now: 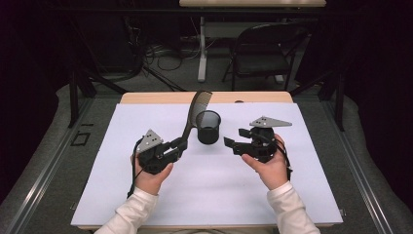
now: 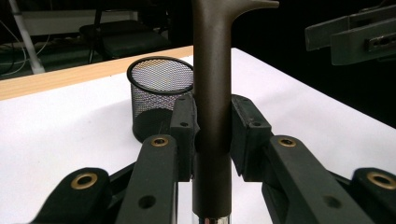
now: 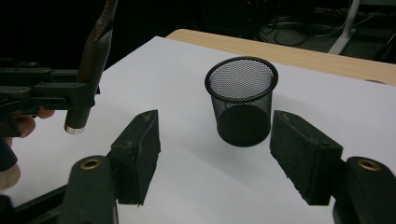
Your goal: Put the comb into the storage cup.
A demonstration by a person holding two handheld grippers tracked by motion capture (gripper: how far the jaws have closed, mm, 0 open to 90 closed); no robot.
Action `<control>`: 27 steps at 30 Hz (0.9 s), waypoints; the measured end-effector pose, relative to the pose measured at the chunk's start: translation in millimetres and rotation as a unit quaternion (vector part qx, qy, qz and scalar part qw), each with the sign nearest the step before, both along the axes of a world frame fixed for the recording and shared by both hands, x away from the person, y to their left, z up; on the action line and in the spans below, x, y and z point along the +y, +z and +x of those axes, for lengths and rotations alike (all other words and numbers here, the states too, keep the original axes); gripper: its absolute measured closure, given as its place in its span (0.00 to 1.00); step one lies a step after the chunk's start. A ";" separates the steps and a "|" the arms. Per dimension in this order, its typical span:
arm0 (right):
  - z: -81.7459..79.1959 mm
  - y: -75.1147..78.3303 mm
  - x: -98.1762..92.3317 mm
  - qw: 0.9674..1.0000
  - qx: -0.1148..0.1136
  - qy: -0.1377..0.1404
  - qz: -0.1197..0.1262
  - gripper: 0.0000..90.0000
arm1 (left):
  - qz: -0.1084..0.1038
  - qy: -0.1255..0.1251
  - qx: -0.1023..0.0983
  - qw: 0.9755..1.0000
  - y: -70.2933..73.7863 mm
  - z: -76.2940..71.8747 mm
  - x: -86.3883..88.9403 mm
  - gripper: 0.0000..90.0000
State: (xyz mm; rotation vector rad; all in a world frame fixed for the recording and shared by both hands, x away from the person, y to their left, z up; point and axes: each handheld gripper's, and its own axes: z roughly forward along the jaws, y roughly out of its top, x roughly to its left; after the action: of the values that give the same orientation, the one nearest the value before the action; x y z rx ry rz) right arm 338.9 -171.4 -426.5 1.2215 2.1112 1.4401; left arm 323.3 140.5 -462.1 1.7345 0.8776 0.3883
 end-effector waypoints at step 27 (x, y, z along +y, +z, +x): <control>-2.0 -7.8 -6.5 0.997 0.038 0.007 0.073 0.42 | 0.036 -0.015 -0.004 0.999 -18.8 -9.4 -21.0 0.81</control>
State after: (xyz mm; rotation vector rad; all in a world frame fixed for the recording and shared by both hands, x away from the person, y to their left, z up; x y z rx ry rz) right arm 337.0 -177.9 -434.2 1.3371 2.0990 1.6036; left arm 313.9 119.5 -480.9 1.8093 0.8407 0.4118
